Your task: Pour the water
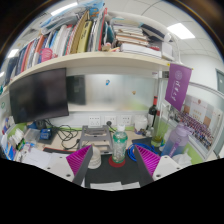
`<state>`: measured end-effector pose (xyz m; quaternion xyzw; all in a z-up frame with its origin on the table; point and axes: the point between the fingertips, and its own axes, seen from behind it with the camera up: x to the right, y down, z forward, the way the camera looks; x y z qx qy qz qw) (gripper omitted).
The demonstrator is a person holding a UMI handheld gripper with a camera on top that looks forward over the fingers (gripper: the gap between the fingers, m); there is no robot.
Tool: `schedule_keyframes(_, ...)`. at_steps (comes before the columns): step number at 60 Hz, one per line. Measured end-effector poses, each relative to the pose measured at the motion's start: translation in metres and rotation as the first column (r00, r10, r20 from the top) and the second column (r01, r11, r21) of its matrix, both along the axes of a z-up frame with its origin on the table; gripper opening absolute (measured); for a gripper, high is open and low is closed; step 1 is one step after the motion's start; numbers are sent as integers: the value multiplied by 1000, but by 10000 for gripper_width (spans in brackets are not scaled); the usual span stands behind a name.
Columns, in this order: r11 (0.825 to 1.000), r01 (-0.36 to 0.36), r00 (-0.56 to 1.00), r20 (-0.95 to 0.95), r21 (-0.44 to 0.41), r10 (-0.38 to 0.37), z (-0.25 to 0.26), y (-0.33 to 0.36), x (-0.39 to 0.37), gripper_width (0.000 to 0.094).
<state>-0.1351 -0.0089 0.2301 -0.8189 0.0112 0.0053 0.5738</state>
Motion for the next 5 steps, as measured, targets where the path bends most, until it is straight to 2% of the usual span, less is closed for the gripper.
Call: schedule_keyframes(5, 1000, 23, 1000, 1, 10, -23, 4, 2, 4, 858)
